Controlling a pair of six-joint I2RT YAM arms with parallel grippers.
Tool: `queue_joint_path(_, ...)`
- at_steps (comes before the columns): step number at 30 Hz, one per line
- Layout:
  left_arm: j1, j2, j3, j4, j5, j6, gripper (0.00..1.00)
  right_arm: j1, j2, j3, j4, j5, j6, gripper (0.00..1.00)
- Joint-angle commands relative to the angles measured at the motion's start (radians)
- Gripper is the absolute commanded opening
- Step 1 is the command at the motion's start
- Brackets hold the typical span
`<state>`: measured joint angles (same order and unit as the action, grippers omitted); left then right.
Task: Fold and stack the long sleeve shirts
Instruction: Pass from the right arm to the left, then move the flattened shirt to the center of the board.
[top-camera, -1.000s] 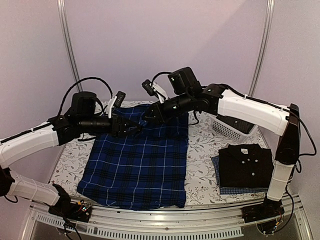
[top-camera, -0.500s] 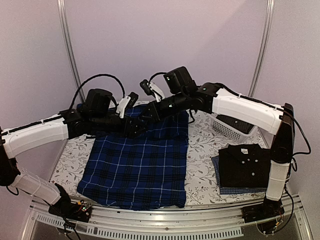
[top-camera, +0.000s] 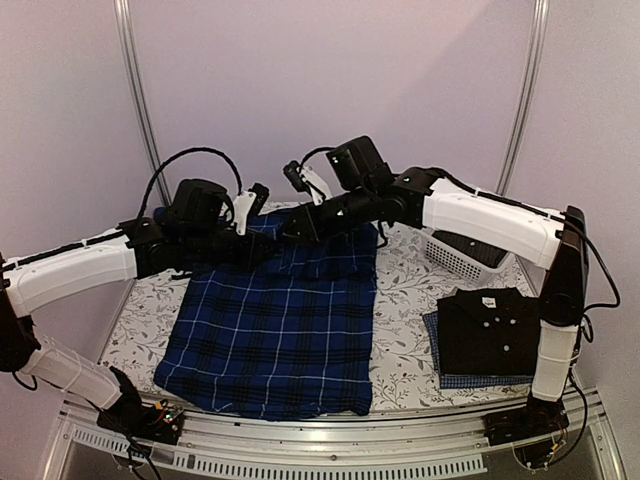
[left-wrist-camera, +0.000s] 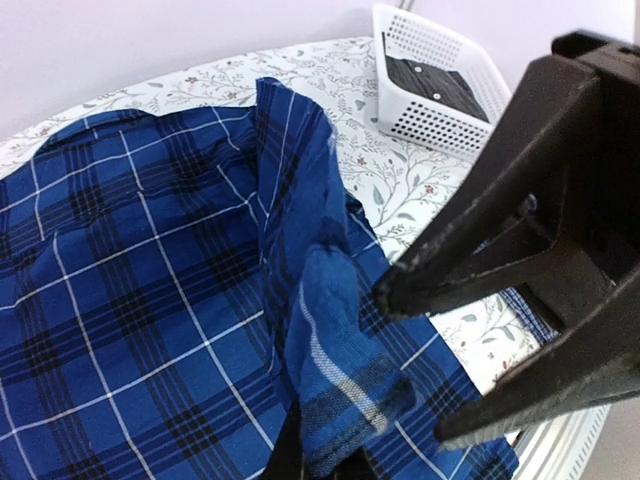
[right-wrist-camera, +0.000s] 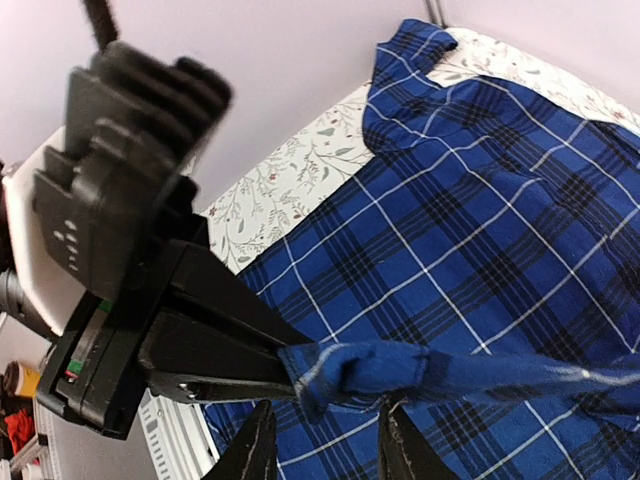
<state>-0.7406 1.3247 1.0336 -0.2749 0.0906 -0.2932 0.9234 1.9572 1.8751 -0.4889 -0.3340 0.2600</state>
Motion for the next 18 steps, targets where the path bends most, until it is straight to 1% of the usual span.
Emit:
queue_joint_path(1,0.052,0.012,0.007,0.009,-0.08,-0.071,0.0,-0.052,-0.043,-0.078,0.026,0.109,0.057,0.36)
queue_joint_path(5,0.148,0.073,-0.001,-0.006,-0.013,-0.153,0.0,-0.133,-0.119,-0.26,0.113,0.136,0.14,0.38)
queue_joint_path(8,0.191,0.139,-0.022,0.019,0.047,-0.181,0.0,-0.185,-0.138,-0.368,0.177,0.117,0.192,0.37)
queue_joint_path(10,0.209,0.191,-0.03,0.049,0.08,-0.198,0.0,-0.199,-0.114,-0.396,0.201,0.12,0.205,0.36)
queue_joint_path(13,0.23,0.261,-0.033,0.073,0.104,-0.225,0.0,-0.22,-0.057,-0.398,0.219,0.124,0.211,0.31)
queue_joint_path(16,0.245,0.331,-0.036,0.089,0.11,-0.241,0.0,-0.248,0.023,-0.399,0.246,0.105,0.229,0.25)
queue_joint_path(18,0.253,0.375,-0.037,0.098,0.11,-0.244,0.0,-0.264,0.069,-0.395,0.26,0.109,0.237,0.23)
